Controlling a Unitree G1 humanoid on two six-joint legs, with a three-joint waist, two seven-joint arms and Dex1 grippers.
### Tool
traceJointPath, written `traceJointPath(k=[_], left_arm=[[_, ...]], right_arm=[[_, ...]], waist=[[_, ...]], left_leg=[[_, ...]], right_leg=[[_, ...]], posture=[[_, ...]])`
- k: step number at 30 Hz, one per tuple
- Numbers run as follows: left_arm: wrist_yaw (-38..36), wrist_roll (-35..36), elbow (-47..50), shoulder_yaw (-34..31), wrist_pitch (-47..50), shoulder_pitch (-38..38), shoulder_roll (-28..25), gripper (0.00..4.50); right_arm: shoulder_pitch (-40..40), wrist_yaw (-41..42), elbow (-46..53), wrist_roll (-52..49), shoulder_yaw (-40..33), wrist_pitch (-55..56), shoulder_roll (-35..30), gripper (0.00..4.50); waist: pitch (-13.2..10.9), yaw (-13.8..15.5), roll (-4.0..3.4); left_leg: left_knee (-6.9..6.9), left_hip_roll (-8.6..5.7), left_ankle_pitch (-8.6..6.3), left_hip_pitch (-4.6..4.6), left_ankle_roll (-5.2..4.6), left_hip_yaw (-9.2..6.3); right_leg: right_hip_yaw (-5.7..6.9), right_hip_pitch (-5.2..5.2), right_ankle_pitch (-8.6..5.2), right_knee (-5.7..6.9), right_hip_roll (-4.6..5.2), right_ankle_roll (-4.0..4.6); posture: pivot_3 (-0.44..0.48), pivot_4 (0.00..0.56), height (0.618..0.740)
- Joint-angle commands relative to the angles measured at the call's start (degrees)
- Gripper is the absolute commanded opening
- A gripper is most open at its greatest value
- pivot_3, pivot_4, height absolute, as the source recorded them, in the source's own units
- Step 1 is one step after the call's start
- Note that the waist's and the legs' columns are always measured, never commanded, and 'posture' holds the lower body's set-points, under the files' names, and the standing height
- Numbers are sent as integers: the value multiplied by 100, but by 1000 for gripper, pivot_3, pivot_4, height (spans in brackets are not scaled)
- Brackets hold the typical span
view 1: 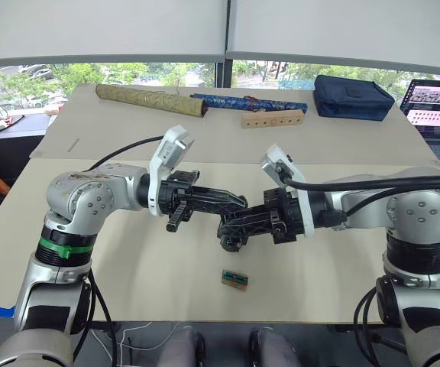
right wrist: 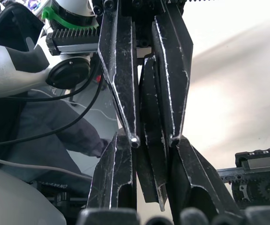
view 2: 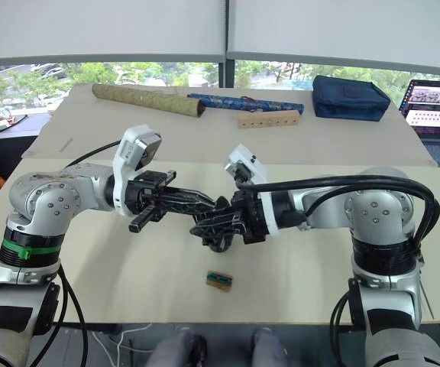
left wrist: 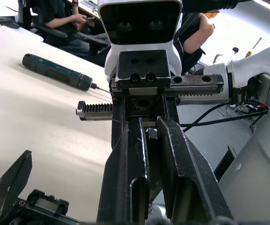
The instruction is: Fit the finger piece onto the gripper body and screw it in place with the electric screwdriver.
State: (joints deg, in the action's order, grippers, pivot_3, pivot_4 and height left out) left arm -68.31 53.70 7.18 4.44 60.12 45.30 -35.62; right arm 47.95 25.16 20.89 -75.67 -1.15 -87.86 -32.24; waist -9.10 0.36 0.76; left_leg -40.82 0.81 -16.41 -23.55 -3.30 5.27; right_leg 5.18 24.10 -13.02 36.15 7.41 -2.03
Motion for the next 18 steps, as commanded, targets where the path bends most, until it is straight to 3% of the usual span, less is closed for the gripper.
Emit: traceJointPath(k=[1,4,9,13,18], left_arm=[[244,42,154,-358,-178,116,79,917],[90,79,247,-620,-337,54,-103,2186],[-540,-672,164,-729,-1453,-330,-752,4500],[-1315,-1968,-400,-575,-3623,-989,-1150,4500],[-1664,-2703,-1318,-428,-4933,-1522,-1096,4500]], right_arm=[[-8,244,170,-143,-145,231,-130,445],[-113,499,313,19,-146,456,-299,440],[-479,1103,622,416,-124,1073,-669,440],[-1294,1904,1006,987,-419,2341,-731,440],[-2244,2749,1184,1982,-472,3913,-752,440]], waist=[[0,7,0],[0,0,0],[0,-26,0],[0,7,0],[-1,60,2]], left_leg=[[0,0,0,0,0,0],[0,1,0,-1,0,0],[2,0,0,1,0,3],[2,0,0,2,0,7],[-9,1,0,-4,-2,7]], right_leg=[[0,0,0,0,0,0],[0,1,0,0,0,0],[-1,3,0,-1,-1,0],[0,2,0,-8,-1,0],[2,3,1,-17,-1,1]], posture=[[0,150,740],[0,150,740],[0,150,740],[0,150,740],[0,150,740]])
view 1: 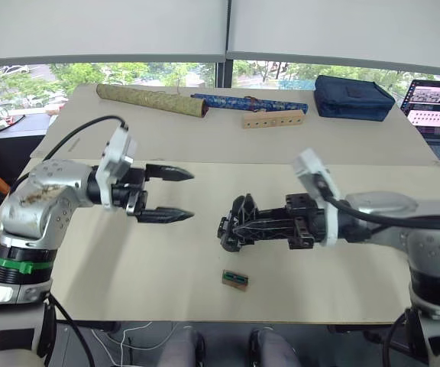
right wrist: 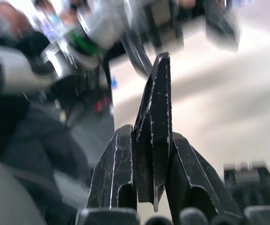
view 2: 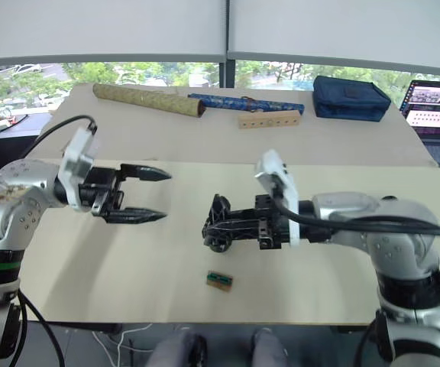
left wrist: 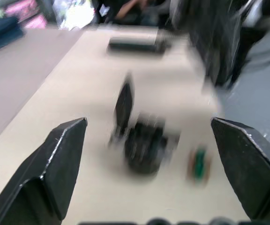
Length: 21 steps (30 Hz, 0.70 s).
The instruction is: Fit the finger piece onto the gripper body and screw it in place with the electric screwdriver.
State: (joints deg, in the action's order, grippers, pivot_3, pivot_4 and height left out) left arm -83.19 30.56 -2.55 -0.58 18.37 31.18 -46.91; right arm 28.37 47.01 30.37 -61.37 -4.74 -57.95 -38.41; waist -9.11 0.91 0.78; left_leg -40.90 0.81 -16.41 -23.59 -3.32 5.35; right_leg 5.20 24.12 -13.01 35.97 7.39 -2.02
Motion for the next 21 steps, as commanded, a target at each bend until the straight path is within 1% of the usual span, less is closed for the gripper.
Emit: traceJointPath(k=[1,4,7,10,13,15,17,21], left_arm=[[-202,-531,-494,121,-992,-173,65,4500],[-107,-923,-1008,335,-1588,-280,350,4500],[-1,-1034,-1364,458,-1608,-230,695,4500],[186,-1147,-1742,521,-1782,-127,1122,4500],[455,-1625,-2444,786,-2510,107,1642,4500],[551,-1820,-2815,927,-2734,259,1931,4500],[472,-1978,-3062,1081,-2987,360,2119,4500],[472,-2049,-3331,1199,-3109,527,2513,4500]], right_arm=[[-431,738,264,715,-63,1140,-180,440],[-752,1074,168,1257,114,1893,-99,440],[-920,1249,65,1688,309,2468,41,440],[-1090,1134,8,1892,415,2797,311,440],[-1356,1192,-89,2253,543,3242,460,439],[-1502,1255,-146,2369,567,3372,440,439],[-1529,1345,-208,2419,561,3447,373,439],[-1505,1399,-315,2455,547,3513,354,439]], waist=[[0,13,0],[0,17,0],[0,1,2],[1,-13,4],[1,4,4],[2,28,4],[2,11,5],[2,-18,5]], left_leg=[[-1,-1,-1,-1,-1,1],[-5,0,-3,-3,-6,1],[-9,-1,-3,-3,-6,0],[-13,1,-2,-2,-6,-1],[-15,-2,-2,-1,-6,-3],[-17,-6,-1,-3,-9,-3],[-27,-7,-3,-10,-14,-2],[-31,-4,-4,-11,-15,-4]], right_leg=[[-1,0,0,0,0,0],[-2,0,1,0,0,-2],[-1,1,2,7,0,-2],[-1,1,2,11,0,-2],[1,-2,2,13,0,-3],[1,-5,4,13,1,-5],[1,-4,10,13,1,-8],[2,-3,12,10,1,-10]], posture=[[0,150,740],[0,150,740],[0,150,740],[0,150,740],[0,150,740],[0,150,740],[0,150,740],[0,150,740]])
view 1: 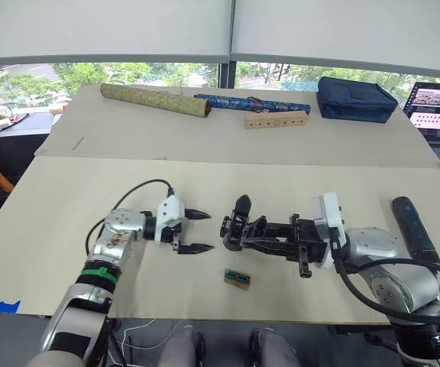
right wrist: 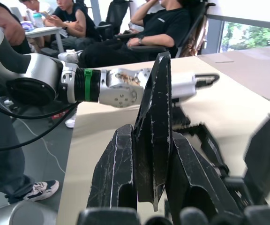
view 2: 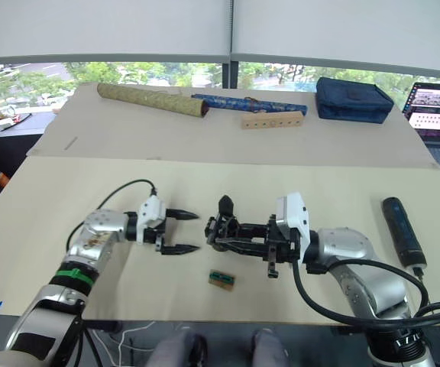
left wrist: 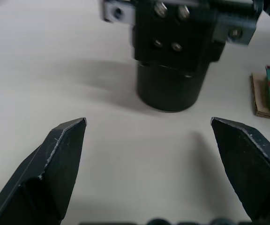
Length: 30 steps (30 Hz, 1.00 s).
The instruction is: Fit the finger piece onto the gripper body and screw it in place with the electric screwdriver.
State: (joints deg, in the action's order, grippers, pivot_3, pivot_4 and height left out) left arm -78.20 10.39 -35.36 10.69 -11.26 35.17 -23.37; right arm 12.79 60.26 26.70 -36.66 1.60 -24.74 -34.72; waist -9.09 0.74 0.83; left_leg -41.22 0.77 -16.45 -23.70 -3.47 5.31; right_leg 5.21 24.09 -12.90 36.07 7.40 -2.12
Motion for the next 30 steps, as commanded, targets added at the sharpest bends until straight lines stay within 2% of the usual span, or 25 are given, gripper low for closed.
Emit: traceJointPath(k=[1,13,16,17,19,30], left_arm=[[-32,-57,-49,112,-164,144,235,4500],[-24,-339,-237,347,-408,241,566,4500],[74,-484,-293,380,-552,238,553,3711],[137,-500,-312,362,-550,231,563,3141],[176,-512,-353,366,-563,210,572,2310],[313,-617,-249,437,-378,87,556,2270]], right_arm=[[49,68,54,-10,-69,201,-9,439],[110,133,-138,303,240,533,218,439],[175,188,-210,419,361,696,297,439],[213,189,-243,465,414,757,348,439],[300,151,-333,542,521,877,474,439],[589,104,-1273,1235,853,1754,1004,439]], waist=[[0,-2,0],[1,15,0],[1,17,0],[1,16,0],[1,8,0],[3,14,-3]], left_leg=[[-1,0,0,0,0,0],[-12,4,-2,2,-3,-4],[-20,3,-4,2,-7,-4],[-22,4,-5,2,-8,-4],[-24,5,-5,2,-8,-5],[-41,4,-7,3,-11,-6]], right_leg=[[0,0,0,0,0,0],[-2,-1,0,0,1,1],[-2,-4,1,2,2,1],[-2,-4,1,2,2,1],[-2,-4,1,3,2,1],[-2,-9,2,12,2,0]], posture=[[0,150,740],[0,150,740],[0,150,740],[0,150,740],[0,150,740],[0,150,740]])
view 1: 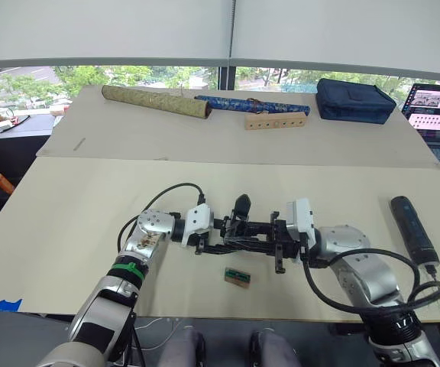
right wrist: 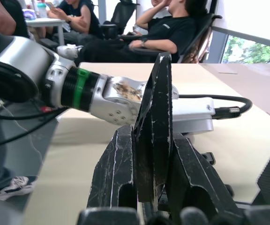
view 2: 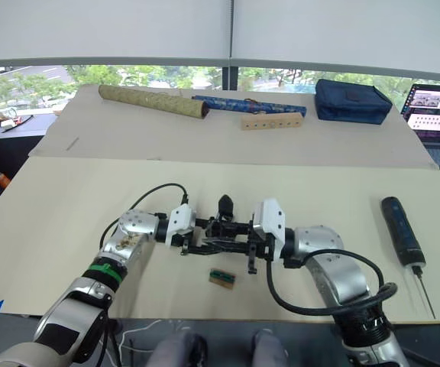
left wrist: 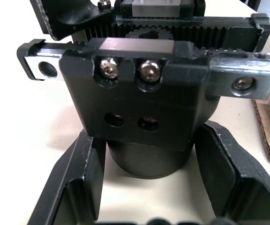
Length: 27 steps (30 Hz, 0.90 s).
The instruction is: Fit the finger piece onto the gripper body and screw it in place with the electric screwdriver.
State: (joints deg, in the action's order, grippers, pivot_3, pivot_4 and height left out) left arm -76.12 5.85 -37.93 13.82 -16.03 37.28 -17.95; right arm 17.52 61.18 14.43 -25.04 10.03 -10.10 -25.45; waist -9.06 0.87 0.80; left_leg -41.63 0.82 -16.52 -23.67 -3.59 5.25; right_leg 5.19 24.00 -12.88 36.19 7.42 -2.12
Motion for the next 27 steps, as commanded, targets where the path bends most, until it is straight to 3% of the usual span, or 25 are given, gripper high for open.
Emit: traceJointPath(k=[1,27], left_arm=[[109,-167,14,130,107,-131,7,2270],[-53,-110,238,183,333,-297,-140,2270]], right_arm=[[132,21,-117,124,32,351,102,439],[67,-105,-550,490,163,273,-6,439]], waist=[[0,1,0],[2,-29,-1]], left_leg=[[0,0,0,0,0,0],[-1,2,0,3,1,2]], right_leg=[[0,-1,0,0,0,0],[0,-1,0,1,0,-1]], posture=[[0,150,740],[0,150,740]])
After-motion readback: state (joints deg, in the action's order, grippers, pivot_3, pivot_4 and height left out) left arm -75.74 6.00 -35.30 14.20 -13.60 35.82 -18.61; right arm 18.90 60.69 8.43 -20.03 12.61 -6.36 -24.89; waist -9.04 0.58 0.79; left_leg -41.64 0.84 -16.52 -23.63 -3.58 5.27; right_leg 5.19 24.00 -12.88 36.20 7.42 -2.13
